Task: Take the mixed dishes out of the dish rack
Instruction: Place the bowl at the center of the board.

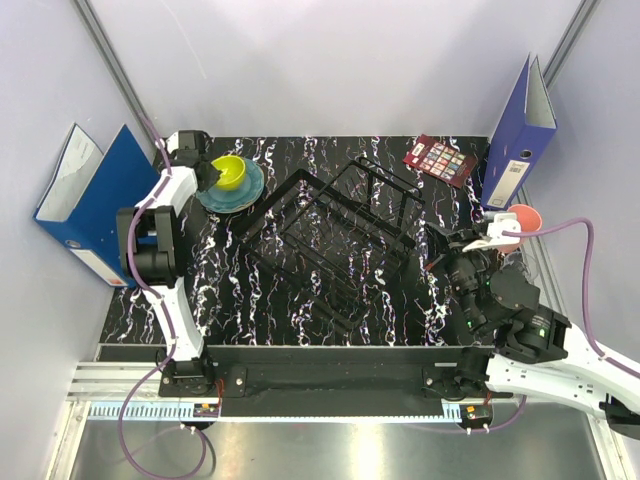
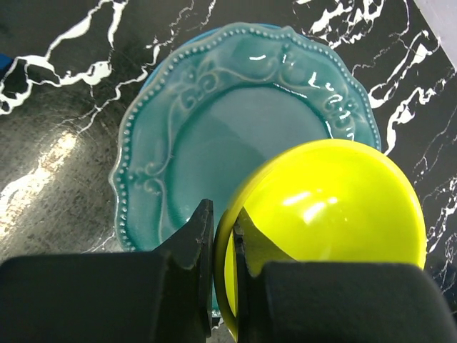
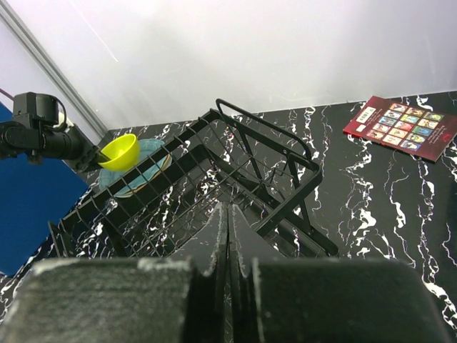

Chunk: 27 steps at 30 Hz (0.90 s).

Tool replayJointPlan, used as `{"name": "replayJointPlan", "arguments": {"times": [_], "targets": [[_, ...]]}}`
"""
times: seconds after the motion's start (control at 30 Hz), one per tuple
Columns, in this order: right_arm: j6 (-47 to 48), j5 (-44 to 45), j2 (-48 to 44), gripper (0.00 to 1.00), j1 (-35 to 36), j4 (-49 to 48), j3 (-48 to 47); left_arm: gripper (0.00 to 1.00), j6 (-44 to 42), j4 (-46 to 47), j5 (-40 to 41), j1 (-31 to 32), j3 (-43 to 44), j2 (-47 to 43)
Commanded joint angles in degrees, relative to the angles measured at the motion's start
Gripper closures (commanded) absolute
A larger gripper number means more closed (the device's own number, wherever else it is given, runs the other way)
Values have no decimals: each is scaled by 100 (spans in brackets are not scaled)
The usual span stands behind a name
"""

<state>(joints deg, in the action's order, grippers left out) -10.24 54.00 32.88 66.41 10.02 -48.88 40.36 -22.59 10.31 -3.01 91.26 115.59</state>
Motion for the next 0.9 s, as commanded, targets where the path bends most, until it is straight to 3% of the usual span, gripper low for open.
{"name": "replayJointPlan", "arguments": {"times": [0.0,0.6,0.63,0.7,0.8,0.87], "targets": [[101,94,113,99,-6,-422,1,100,-98,317,279,-68,23,-133],[-66,93,-72,99,-6,-431,142,99,-292,27,156,-253,410,412],[-75,93,-80,99,-5,-422,151,96,-283,18,139,-253,401,403],[-92,93,-72,99,-14,-431,151,71,-292,18,34,-262,410,377],[-127,102,-54,98,-14,-422,169,47,-292,18,-28,-262,401,245],[-119,111,-45,98,-14,-422,177,38,-239,-8,-37,-271,366,70]]}}
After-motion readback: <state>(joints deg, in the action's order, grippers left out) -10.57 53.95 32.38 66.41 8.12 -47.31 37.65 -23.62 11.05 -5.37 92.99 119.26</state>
